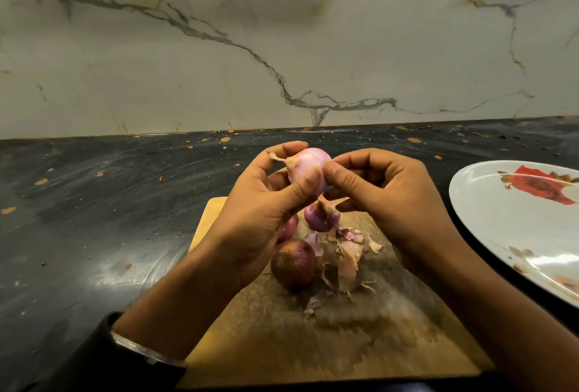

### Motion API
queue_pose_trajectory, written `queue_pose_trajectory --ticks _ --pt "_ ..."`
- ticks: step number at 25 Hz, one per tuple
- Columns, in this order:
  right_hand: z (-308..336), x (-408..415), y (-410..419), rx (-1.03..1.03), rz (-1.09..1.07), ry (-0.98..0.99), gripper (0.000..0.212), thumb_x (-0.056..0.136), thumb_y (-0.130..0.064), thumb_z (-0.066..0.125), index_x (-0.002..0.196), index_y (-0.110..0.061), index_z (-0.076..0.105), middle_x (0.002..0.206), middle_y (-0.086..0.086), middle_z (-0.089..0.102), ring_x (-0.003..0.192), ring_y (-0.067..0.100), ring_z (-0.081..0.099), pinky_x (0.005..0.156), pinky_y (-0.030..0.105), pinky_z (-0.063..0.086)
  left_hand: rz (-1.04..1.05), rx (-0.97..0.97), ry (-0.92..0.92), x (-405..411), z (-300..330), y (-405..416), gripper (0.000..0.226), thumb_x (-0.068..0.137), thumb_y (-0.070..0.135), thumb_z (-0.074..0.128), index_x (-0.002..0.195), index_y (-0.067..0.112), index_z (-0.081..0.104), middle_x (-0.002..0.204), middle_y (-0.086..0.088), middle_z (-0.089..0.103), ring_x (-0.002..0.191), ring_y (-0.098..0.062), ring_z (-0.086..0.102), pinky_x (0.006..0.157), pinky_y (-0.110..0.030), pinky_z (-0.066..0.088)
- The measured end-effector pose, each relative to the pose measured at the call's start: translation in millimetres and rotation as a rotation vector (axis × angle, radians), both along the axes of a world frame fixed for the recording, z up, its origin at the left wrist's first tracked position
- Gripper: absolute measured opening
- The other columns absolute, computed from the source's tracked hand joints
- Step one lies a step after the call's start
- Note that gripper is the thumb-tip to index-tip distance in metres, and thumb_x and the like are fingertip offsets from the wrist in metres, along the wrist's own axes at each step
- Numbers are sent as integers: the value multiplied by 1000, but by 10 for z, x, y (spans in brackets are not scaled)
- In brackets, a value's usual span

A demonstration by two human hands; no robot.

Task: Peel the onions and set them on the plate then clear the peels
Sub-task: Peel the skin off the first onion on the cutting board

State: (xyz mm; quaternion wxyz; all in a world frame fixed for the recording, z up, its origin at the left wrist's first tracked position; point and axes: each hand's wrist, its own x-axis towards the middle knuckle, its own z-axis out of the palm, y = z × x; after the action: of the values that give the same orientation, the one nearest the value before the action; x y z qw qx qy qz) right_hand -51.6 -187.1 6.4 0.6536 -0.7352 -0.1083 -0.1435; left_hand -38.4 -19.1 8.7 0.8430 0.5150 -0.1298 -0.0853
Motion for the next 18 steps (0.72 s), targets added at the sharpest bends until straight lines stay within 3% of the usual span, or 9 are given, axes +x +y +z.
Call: queue_pose_trajectory --ticks 4,11,18 --pt "7 -19 -11 25 -15 -60 10 85 -13 75 90 -5 78 81 6 78 76 22 76 65 27 60 48 106 -36 2 -9 15 58 65 7 73 120 10 56 98 -13 75 89 -21 73 70 -24 58" --pt "-20 -27 -11 -182 -109 -163 13 90 -19 72 81 -15 80 73 -1 77 71 17 75 68 45 63 90 209 -54 -5 -30 5 57 59 8 76 113 13 58 100 -14 72 85 -22 75 66 -28 59" --pt "-47 -15 -6 -218 -194 -191 6 86 -14 75 80 -15 76 69 -3 74 65 14 73 63 41 62 82 194 -61 -30 -30 -18 56 59 5 76 112 11 59 97 -13 74 80 -22 74 64 -29 60"
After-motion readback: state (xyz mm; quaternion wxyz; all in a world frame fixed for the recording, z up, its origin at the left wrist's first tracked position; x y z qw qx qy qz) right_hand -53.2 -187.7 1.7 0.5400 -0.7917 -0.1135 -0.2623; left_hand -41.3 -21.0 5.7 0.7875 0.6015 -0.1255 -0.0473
